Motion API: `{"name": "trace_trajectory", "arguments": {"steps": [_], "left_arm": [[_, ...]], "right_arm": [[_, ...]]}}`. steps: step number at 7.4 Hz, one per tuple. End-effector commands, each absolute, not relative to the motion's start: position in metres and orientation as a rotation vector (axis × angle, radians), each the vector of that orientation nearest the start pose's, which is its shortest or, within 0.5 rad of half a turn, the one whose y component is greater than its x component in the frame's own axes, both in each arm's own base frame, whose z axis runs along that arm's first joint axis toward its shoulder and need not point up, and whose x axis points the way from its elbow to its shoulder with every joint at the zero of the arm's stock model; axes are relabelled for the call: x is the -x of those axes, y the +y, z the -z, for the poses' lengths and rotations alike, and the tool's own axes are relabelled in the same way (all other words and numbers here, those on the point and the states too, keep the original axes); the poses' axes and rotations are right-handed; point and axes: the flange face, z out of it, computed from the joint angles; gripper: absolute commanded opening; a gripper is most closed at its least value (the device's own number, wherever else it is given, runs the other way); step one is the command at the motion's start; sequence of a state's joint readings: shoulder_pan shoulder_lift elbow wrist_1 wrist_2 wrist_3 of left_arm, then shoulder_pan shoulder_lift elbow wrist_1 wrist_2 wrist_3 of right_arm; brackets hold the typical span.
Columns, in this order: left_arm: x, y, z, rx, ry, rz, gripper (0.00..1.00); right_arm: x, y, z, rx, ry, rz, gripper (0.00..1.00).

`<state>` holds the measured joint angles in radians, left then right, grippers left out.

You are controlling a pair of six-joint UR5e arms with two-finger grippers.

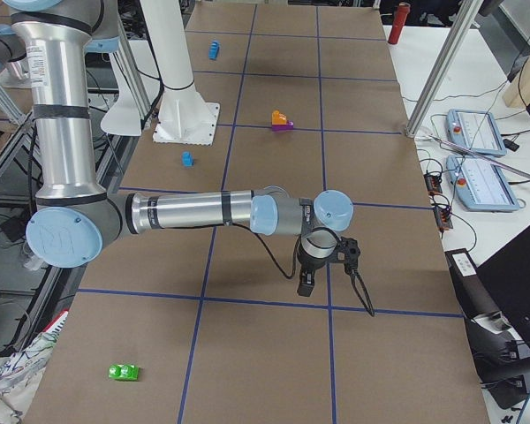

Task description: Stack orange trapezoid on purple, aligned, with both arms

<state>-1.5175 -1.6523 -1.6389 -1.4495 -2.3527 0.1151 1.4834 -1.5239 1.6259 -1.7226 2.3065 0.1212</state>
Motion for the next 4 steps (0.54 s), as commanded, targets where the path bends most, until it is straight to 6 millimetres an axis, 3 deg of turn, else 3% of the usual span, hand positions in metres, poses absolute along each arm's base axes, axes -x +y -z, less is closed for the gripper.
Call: {"name": "trace_trajectory", "arguments": {"steps": [1,4], "left_arm": [[0.035,-0.5273,-0.5944,-0.054,0.78,-0.173,1.0],[0.035,-0.5274,-0.5915,-0.059,0.779,-0.176,1.0]], "right_arm": [[-0.022,-0.5095,-0.6254,0.123,-0.727,-0.05,1.0],[-0.0219,-0.5103,-0.6245,0.12,-0.728,-0.049,1.0]]}}
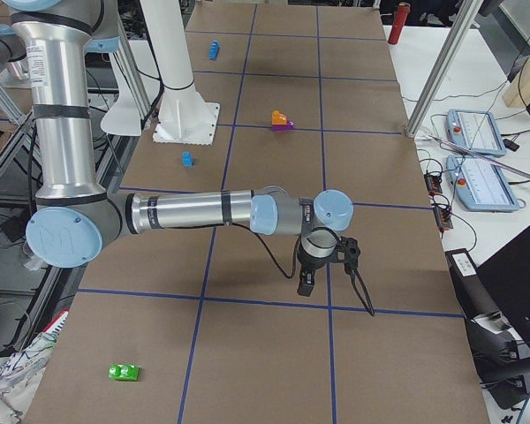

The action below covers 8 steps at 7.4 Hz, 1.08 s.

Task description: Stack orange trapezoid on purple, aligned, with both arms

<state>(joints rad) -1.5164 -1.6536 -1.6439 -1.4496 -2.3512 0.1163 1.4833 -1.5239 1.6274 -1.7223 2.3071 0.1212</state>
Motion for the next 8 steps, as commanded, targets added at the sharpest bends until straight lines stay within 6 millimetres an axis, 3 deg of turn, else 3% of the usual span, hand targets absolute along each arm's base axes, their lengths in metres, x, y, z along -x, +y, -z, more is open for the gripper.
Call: {"name": "trace_trajectory", "arguments": {"steps": [1,8], "left_arm": [[0.0351,-0.5274,-0.5915,-0.059,0.779,-0.176,1.0],[0.0342,-0.5274,-0.5907,-0.06,0.779,-0.176,1.0]], "right_arm": [[-0.0219,-0.5105,-0.6223,0.116,-0.728,-0.047,1.0],[-0.0219,-0.5104,-0.6141,0.1,-0.73,-0.041,1.0]]}}
